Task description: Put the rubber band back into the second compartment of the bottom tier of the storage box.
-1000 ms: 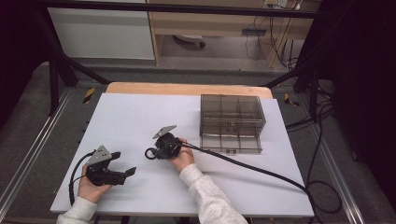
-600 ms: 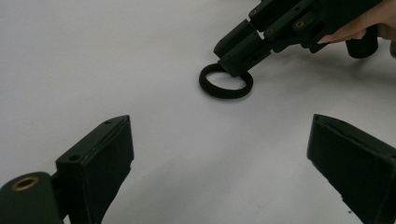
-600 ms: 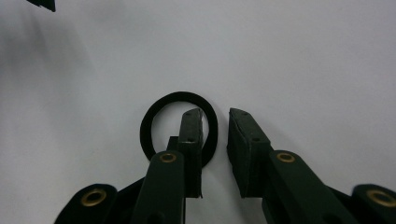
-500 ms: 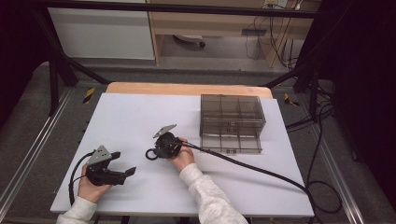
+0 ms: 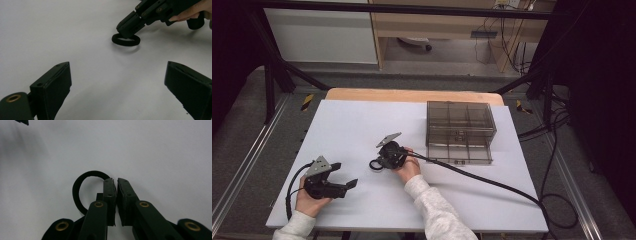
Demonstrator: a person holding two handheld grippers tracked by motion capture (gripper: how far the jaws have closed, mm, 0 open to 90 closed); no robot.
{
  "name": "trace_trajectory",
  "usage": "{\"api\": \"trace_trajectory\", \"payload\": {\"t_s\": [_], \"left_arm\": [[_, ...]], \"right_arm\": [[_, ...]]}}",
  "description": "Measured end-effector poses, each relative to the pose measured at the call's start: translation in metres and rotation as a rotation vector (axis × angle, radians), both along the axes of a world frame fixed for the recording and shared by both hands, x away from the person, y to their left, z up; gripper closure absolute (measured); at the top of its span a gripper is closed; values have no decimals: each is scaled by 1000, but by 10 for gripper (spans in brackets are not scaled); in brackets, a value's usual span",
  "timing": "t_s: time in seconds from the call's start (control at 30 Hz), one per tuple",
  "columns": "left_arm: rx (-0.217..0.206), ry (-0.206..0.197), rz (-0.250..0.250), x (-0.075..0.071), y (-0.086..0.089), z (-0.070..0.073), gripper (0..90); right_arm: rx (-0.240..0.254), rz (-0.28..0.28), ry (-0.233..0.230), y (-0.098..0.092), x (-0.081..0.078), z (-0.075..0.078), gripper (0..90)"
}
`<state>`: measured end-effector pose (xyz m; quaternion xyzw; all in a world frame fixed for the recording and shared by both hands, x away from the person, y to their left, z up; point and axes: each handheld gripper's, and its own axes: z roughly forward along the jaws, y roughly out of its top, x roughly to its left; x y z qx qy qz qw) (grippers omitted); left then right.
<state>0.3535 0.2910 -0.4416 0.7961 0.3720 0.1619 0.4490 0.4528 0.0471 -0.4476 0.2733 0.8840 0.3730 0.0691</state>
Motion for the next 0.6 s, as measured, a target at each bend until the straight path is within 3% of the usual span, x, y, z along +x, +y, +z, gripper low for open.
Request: {"api": "trace_trajectory", "payload": {"t_s": [0.6], "left_arm": [[1, 1, 0, 0, 0, 0, 69]], "right_arm": [[-4, 14, -38, -4, -7, 15, 860]]}}
